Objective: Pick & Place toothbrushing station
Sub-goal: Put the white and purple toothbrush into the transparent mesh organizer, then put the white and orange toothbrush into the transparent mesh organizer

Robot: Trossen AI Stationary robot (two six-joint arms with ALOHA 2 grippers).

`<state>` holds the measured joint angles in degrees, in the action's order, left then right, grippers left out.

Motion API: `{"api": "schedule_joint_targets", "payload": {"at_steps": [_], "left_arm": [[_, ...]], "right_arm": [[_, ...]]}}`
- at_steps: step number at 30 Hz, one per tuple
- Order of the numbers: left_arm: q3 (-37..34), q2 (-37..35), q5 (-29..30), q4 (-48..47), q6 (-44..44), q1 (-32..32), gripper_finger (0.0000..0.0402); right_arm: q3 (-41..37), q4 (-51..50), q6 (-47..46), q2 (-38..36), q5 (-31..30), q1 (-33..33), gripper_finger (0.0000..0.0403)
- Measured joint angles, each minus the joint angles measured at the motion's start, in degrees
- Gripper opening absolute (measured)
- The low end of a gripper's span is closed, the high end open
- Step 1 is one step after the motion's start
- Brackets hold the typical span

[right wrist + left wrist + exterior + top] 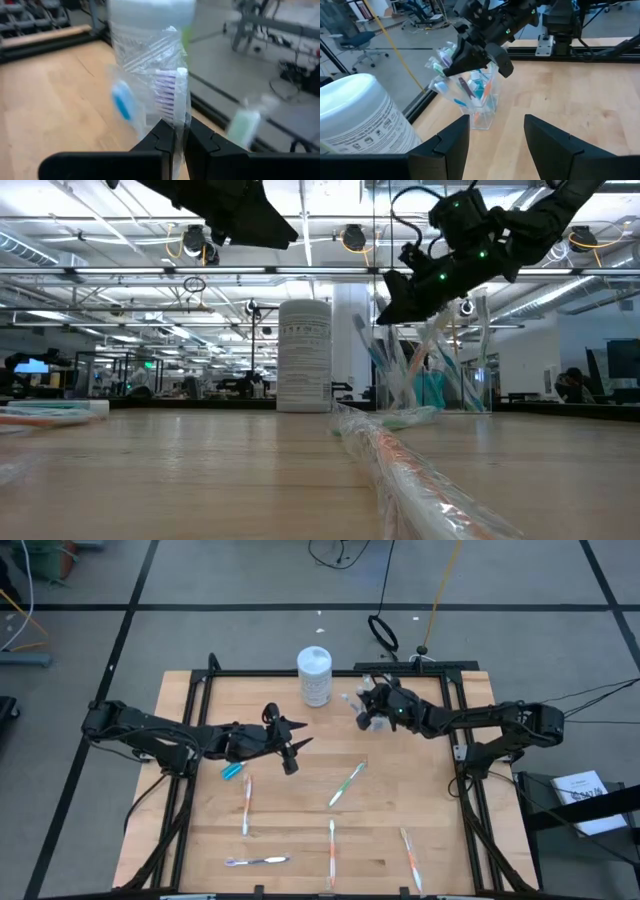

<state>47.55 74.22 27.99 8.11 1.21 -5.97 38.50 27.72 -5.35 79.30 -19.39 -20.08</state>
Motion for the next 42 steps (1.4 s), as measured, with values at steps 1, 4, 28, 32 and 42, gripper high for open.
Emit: {"api": "schedule_joint_targets", "payload": {"at_steps": [1, 4, 28, 32, 42], "left_arm": [[0.0, 0.0, 0.0, -0.2, 0.0, 0.1, 0.0196], [0.0, 0.0, 0.0, -0.5, 0.0, 0.5, 0.0195], [0.0, 0.0, 0.0, -2.4, -0.2, 1.5, 0.0196], [0.0, 0.0, 0.0, -3.6, -0.9, 1.5, 0.0196], [0.0, 0.0, -2.2, -4.4, -1.9, 1.5, 0.0196]], "right_arm": [[0.0, -1.1, -0.7, 0.0, 0.0, -0.3, 0.0015], [0.0, -4.0, -2.5, 0.0, 0.2, -0.6, 0.0018], [0.0, -5.5, 3.7, -2.1, 0.1, 0.1, 0.0133], [0.0, -5.7, 3.5, -5.8, 0.0, 1.2, 0.0142], [0.0, -13.2, -6.3, -19.3, 4.7, 12.4, 0.0137]]}}
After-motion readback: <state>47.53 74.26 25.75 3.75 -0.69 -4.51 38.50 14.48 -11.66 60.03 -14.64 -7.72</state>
